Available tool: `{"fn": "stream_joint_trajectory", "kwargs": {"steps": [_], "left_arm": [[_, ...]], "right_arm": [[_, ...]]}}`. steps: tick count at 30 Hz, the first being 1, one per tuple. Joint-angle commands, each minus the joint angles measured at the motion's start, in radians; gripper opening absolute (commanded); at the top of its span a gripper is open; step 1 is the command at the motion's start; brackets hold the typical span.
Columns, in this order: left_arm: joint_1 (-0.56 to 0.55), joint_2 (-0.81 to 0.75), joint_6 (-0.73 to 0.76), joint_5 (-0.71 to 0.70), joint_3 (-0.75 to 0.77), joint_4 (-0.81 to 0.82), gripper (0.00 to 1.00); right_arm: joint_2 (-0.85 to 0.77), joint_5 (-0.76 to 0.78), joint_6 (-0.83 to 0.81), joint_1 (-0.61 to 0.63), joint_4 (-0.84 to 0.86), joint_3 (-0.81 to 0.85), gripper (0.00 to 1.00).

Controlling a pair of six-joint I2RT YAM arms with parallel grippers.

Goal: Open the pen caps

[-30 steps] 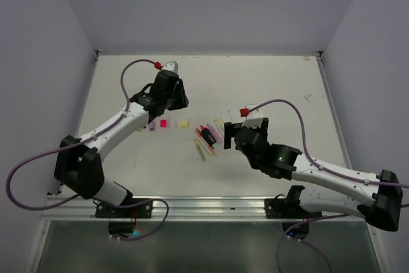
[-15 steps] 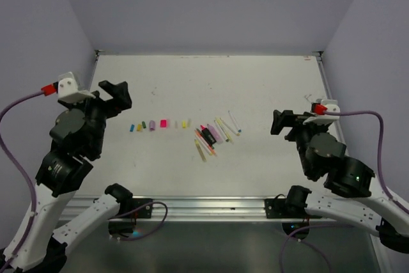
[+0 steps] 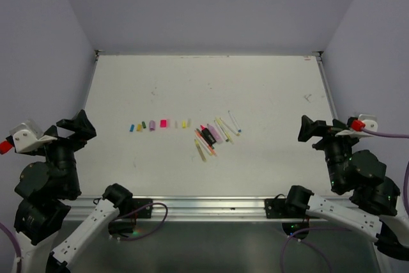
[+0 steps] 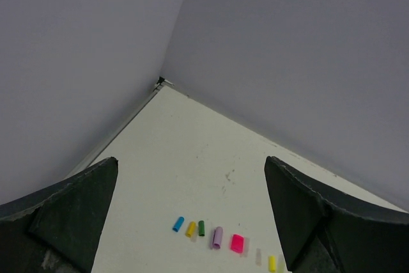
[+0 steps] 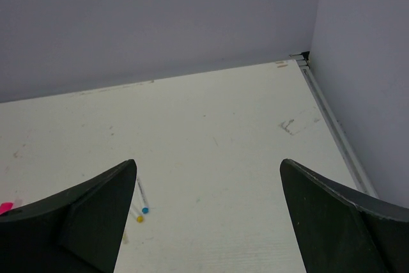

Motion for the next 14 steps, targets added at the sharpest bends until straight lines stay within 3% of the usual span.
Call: {"fn": "stream_joint_trajectory", "kwargs": {"steps": [1, 14], "left_arm": [[-0.005, -0.018, 0.011, -0.068, -0.014, -0.019, 1.00], [-0.005, -0.025, -0.008, -0.091, -0.022, -0.053, 1.00]], "right_arm": [[-0.039, 0.007, -0.032, 0.004, -0.020, -0.003, 0.98], [-0.040, -0.020, -0.032, 0.005, -0.026, -0.017, 0.99]]}}
